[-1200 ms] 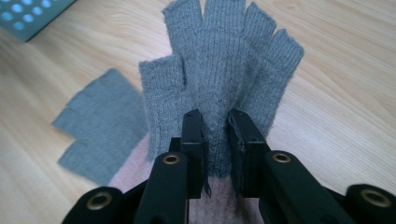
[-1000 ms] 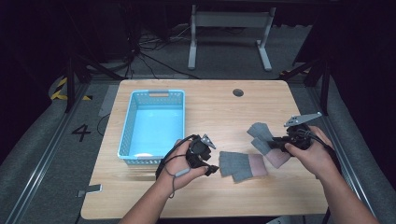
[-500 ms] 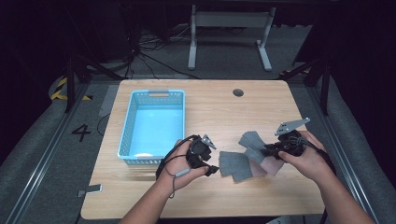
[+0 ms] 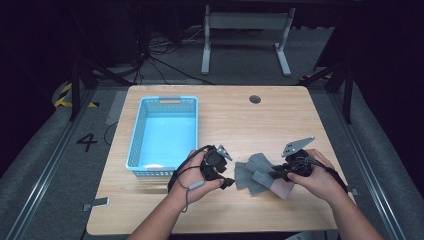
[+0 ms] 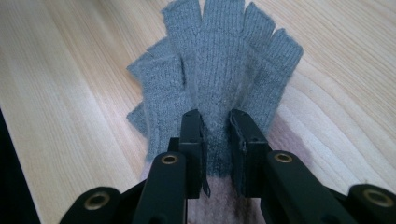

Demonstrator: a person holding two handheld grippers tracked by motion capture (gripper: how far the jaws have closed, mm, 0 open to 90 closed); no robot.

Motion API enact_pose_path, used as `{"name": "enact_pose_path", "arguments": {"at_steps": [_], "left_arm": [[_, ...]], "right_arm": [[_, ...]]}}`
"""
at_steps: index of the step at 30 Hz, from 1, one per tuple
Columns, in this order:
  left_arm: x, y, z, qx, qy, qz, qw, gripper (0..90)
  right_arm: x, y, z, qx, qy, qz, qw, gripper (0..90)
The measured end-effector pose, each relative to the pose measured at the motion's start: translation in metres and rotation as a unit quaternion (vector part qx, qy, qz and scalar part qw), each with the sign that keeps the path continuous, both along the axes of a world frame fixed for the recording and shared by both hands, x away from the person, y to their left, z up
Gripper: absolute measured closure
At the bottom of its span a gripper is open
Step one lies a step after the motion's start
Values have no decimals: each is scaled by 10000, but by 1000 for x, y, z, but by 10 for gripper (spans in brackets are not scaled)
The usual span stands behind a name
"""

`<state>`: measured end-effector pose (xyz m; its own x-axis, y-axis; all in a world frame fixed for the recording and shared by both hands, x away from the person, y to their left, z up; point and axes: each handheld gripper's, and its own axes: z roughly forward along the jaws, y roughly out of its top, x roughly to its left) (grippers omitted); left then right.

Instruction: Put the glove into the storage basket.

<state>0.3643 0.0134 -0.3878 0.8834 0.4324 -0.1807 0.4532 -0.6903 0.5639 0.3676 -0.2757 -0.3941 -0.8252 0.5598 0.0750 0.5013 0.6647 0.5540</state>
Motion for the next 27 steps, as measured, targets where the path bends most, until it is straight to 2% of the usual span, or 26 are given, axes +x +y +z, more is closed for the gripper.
{"name": "enact_pose_path", "arguments": {"at_steps": [10,16,18,21,25,27], "left_arm": [[0,-3,-3,37,16,-36,10000,475],[1,-4,-4,101,30,-116,9999,475],[1,-5,-4,101,44,-109,9999,475],[0,-5,-4,88,40,-107,9999,475],[1,-5,-4,94,30,-98,9999,475],[1,-5,-4,82,26,-96,9999,475]], "right_arm": [[-2,10,-10,-120,36,177,9998,764],[-3,15,-18,-292,68,149,9994,751],[-3,16,-21,-358,51,172,9992,719],[-4,17,-22,-311,115,127,9994,643],[-7,14,-19,-178,-68,91,9998,578],[-9,8,-14,-106,-108,52,9999,577]]}}
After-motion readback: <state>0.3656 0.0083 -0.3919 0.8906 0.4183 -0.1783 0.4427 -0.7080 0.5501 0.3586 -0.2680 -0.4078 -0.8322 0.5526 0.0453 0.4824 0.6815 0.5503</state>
